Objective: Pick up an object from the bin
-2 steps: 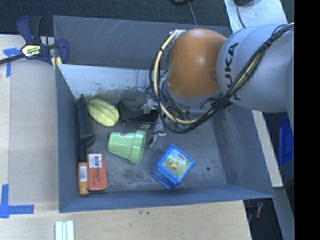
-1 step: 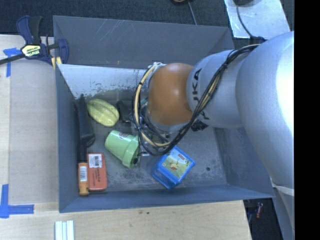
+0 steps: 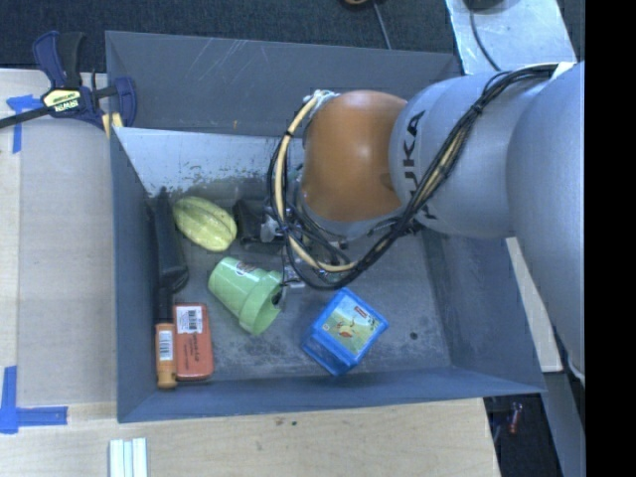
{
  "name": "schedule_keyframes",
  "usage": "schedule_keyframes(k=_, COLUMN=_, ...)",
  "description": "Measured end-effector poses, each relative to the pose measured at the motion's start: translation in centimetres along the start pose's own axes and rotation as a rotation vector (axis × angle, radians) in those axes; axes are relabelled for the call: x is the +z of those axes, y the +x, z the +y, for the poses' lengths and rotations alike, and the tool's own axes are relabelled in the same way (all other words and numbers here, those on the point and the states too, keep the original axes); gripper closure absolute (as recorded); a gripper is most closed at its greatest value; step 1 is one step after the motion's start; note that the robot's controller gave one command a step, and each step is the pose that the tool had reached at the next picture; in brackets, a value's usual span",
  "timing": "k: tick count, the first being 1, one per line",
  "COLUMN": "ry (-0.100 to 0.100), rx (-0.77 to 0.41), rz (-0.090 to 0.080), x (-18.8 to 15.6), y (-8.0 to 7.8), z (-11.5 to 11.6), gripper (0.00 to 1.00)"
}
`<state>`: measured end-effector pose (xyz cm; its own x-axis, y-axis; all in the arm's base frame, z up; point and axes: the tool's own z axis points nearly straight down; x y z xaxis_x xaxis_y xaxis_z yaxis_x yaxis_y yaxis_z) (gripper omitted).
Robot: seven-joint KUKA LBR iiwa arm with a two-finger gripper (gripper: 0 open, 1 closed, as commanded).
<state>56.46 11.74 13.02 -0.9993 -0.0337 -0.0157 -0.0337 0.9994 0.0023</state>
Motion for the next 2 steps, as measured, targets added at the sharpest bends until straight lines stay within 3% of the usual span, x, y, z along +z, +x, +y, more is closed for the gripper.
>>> schedule_keyframes(k=1, ry=-0.002, rx=0.026, rz=0.023, x=3.0, y=1.8, z=2.8, gripper=0.0)
schedule_keyframes(k=2, ry=-0.007, rx=0.072, rz=0.012, x=4.9, y=1.0, z=3.2, gripper=0.0)
